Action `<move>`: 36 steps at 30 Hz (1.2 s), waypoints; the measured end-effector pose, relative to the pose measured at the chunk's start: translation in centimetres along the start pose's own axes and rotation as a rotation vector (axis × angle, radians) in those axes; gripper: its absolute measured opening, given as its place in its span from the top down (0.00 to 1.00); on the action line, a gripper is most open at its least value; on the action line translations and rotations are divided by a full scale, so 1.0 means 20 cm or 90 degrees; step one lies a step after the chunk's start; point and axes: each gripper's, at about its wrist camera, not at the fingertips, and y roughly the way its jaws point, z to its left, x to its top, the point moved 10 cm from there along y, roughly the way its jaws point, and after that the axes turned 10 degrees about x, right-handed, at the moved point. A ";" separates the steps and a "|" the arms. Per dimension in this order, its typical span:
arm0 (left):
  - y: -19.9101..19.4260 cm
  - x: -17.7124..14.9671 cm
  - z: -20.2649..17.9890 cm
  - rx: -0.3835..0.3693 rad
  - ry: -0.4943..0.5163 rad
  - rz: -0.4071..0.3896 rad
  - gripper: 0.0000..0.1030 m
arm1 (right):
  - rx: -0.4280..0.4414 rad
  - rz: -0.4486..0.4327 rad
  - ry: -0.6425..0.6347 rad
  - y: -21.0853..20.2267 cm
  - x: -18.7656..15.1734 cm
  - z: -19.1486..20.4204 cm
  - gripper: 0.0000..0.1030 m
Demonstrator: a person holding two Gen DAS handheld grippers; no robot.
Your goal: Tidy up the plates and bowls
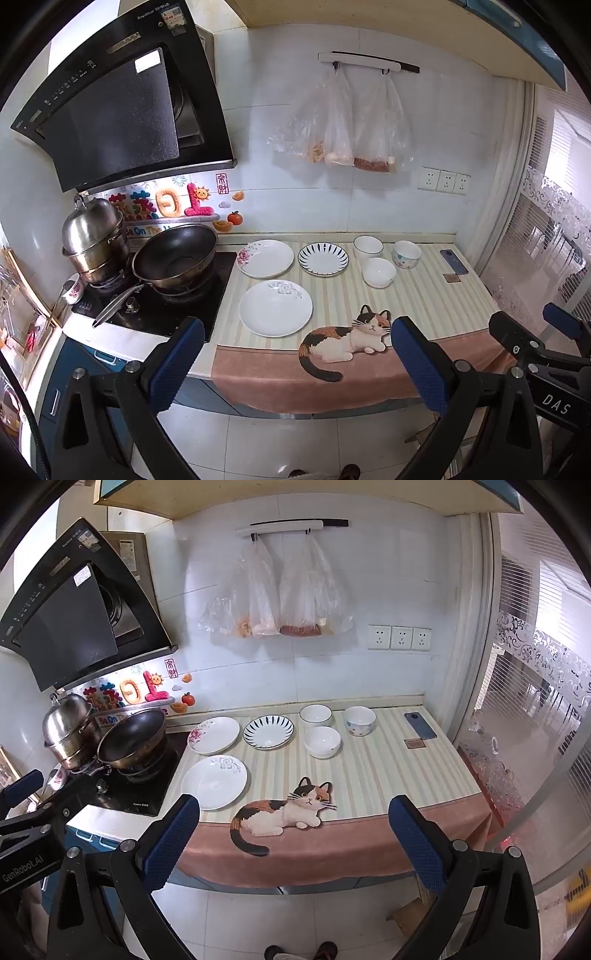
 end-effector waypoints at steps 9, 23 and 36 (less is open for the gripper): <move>0.00 0.00 0.00 0.000 0.000 -0.001 0.00 | 0.003 -0.006 0.002 -0.02 0.03 0.00 0.00; -0.02 0.01 0.05 0.005 -0.001 0.000 0.00 | 0.004 -0.007 0.007 -0.05 0.04 -0.01 0.00; -0.03 0.01 0.06 0.004 -0.004 -0.001 0.00 | 0.002 -0.011 0.006 -0.06 0.04 -0.02 0.00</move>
